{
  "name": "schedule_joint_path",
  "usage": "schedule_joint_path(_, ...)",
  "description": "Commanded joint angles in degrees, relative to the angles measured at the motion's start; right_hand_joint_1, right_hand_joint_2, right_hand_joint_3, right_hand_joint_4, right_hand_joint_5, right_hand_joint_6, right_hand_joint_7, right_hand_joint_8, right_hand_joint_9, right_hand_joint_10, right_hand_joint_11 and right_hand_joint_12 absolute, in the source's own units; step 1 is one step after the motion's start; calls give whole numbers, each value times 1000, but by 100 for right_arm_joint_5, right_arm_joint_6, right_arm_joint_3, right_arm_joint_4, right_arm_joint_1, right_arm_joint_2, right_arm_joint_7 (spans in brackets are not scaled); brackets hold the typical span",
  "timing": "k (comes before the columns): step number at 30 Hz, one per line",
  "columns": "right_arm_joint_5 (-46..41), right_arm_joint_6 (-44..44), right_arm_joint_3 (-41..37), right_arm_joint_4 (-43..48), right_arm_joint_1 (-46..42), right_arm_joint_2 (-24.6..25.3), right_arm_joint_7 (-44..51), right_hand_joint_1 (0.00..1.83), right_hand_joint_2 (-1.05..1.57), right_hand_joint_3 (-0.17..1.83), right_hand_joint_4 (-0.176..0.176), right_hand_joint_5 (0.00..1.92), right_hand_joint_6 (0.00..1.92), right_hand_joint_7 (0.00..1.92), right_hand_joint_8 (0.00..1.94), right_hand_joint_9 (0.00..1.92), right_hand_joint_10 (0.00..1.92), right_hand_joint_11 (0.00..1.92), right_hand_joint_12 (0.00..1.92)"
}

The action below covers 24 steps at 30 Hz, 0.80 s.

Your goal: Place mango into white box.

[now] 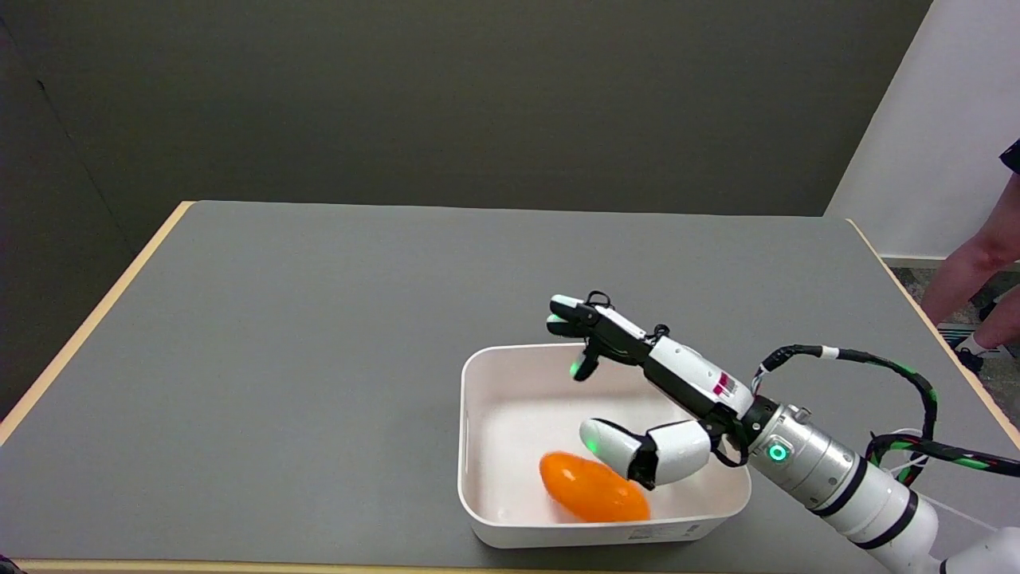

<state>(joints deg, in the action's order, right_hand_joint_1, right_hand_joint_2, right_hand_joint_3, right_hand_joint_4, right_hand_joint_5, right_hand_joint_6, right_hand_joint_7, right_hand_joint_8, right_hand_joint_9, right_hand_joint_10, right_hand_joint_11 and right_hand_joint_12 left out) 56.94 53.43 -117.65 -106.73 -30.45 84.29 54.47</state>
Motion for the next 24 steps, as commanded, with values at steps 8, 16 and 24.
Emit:
schedule_joint_path(8,-28,-840,-270,-318,397,-185,212,533,547,846,-122,41,216,1,181,-1,603,177,1383)
schedule_joint_path(16,-724,-2484,-300,-266,1450,-430,2074,607,568,854,-102,69,326,40,314,-1,677,102,1384)
schedule_joint_path(24,-1180,-3131,-778,376,2261,-1243,2480,604,568,868,-45,107,344,96,301,7,747,63,1318)
